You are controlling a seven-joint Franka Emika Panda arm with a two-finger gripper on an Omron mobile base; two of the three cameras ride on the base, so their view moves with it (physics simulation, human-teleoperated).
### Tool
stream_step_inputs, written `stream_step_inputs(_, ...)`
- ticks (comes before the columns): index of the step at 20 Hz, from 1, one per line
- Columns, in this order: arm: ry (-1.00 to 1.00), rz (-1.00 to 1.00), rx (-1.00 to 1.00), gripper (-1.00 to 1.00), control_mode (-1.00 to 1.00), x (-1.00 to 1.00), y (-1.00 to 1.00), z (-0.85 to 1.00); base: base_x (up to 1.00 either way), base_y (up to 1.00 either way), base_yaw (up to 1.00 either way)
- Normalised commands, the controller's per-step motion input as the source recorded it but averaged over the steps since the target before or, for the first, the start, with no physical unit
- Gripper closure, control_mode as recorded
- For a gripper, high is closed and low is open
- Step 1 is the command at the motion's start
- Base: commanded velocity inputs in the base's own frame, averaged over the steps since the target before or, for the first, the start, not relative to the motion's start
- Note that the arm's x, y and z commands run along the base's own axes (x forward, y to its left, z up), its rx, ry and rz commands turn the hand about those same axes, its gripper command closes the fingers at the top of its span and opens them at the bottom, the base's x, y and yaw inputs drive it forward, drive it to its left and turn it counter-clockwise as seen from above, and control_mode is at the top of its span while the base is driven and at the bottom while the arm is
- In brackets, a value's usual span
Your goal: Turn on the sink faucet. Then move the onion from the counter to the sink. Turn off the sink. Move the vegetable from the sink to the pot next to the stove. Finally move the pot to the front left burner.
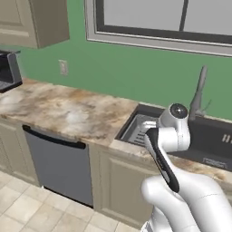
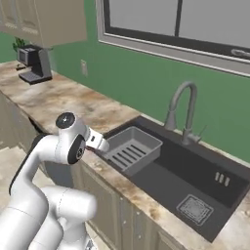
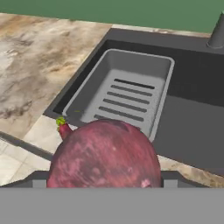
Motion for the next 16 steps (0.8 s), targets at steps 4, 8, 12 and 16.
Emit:
stream_step_inputs(4,0.00,0.00,0.00,1.00,1.00,0.00,0.00,0.00,-0.12,0.52,0.42)
stream_step_inputs(8,0.00,0.00,0.00,1.00,1.00,0.00,0.00,0.00,-0.07,0.52,0.42)
stream_step_inputs(12,0.00,0.00,0.00,1.00,1.00,0.00,0.00,0.00,0.00,0.56,0.42)
stream_step_inputs(16,0.00,0.00,0.00,1.00,1.00,0.00,0.00,0.00,0.00,0.63,0.43)
